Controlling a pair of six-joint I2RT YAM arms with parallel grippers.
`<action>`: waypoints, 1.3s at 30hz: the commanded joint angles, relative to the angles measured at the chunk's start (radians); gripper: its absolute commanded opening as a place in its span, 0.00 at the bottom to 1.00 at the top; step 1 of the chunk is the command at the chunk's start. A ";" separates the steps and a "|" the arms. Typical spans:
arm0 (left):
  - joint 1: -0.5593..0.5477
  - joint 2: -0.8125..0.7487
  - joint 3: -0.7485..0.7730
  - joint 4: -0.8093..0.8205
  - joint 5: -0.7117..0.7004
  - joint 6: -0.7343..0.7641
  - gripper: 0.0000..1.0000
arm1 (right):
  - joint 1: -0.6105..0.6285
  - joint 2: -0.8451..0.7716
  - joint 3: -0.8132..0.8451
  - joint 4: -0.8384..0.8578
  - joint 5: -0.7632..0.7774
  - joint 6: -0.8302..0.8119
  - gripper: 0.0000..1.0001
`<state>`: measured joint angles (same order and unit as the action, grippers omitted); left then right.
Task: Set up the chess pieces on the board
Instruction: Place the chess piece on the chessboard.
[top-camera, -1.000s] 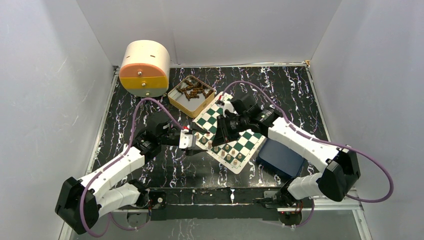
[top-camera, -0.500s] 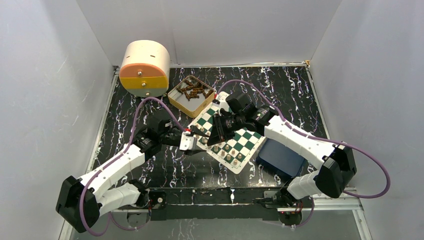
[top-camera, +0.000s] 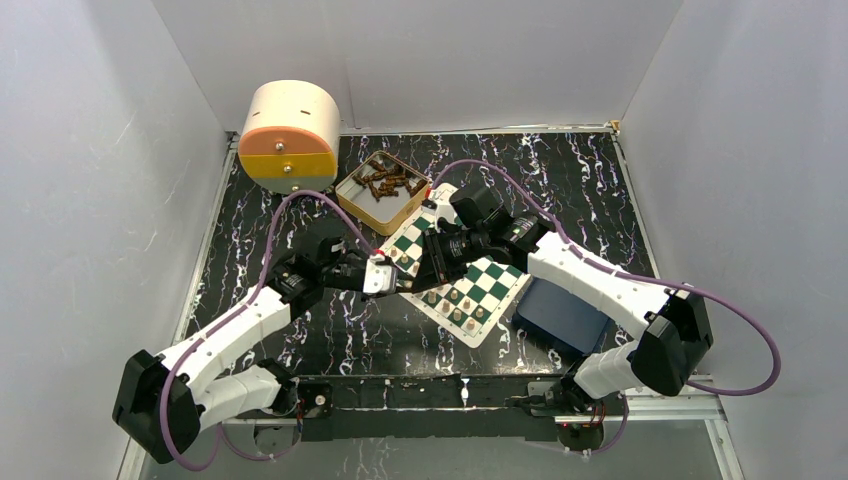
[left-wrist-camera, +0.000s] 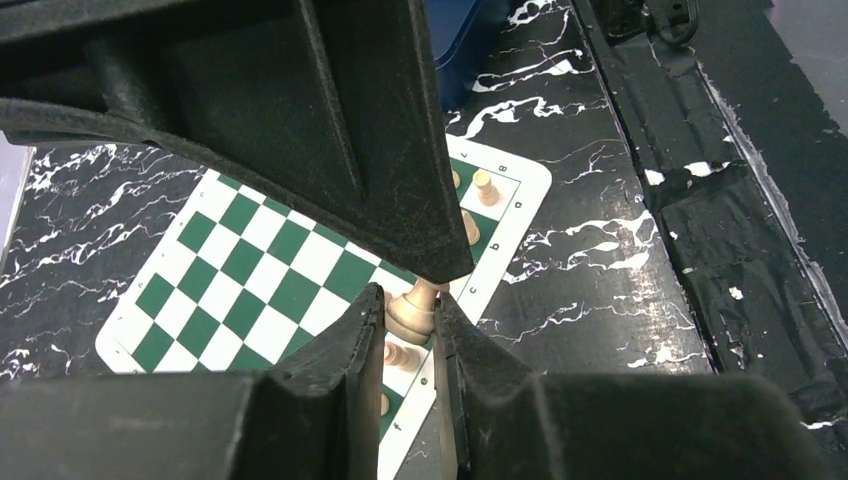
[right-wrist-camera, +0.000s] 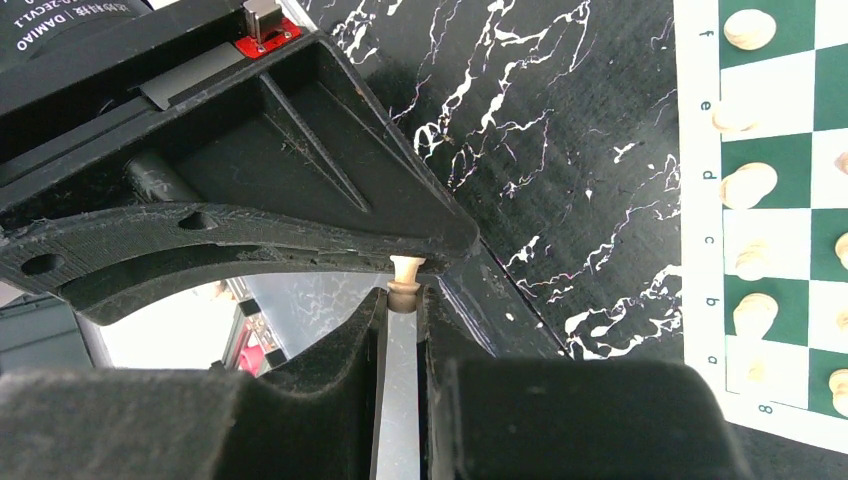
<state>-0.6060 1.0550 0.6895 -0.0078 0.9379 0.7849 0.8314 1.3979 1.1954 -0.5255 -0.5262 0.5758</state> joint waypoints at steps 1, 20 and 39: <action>-0.006 0.002 0.040 0.017 -0.006 -0.097 0.11 | 0.003 -0.018 0.010 0.067 0.017 0.009 0.16; -0.010 0.035 -0.004 0.456 -0.279 -0.997 0.00 | 0.003 -0.123 -0.059 0.184 0.397 0.188 0.23; -0.012 -0.009 -0.062 0.443 -0.286 -1.031 0.20 | 0.006 -0.064 -0.040 0.149 0.416 0.176 0.17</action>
<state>-0.6044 1.1294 0.6422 0.3523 0.6197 -0.2611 0.8318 1.3167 1.1503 -0.3843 -0.1589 0.7574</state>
